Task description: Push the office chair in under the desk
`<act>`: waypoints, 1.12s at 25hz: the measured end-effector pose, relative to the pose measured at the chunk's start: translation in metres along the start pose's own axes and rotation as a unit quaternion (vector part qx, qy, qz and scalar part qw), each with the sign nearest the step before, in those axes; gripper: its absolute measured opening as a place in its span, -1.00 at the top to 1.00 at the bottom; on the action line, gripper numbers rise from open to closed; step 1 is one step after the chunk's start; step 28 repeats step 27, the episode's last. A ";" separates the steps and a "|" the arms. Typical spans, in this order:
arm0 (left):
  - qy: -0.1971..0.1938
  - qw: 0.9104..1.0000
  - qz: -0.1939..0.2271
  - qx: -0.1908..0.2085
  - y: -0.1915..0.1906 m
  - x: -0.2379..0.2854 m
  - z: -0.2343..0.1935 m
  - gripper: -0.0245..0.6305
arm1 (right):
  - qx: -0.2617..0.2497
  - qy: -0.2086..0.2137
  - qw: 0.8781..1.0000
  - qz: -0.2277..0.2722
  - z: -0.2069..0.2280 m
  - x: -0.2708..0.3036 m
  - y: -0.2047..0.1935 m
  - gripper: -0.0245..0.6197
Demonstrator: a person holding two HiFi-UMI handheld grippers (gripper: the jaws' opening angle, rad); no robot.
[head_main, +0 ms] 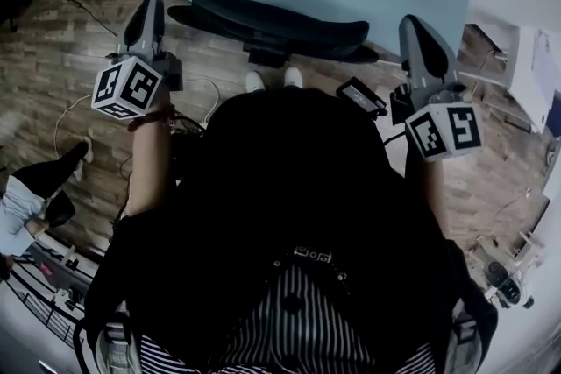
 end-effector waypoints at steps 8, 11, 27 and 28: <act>-0.127 0.988 0.020 0.088 0.040 -0.012 0.120 0.92 | -0.013 0.032 0.999 0.024 -0.099 0.046 0.011 0.92; -0.161 0.982 0.024 0.097 0.042 -0.004 0.148 0.92 | -0.012 0.051 0.998 0.018 -0.102 0.047 0.012 0.92; -0.188 0.977 0.024 0.095 0.040 -0.001 0.160 0.92 | -0.010 0.077 0.997 0.012 -0.105 0.050 0.009 0.92; -0.188 0.977 0.024 0.095 0.040 -0.001 0.160 0.92 | -0.010 0.077 0.997 0.012 -0.105 0.050 0.009 0.92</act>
Point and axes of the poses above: the fingertips, and each gripper's own axes: x forward along the fingers, z to its right, y out of its top, the point moved 6 cm from there along -x, backward along the fingers, and after that the axes turned 8 degrees about z, right-handed, at the moved point
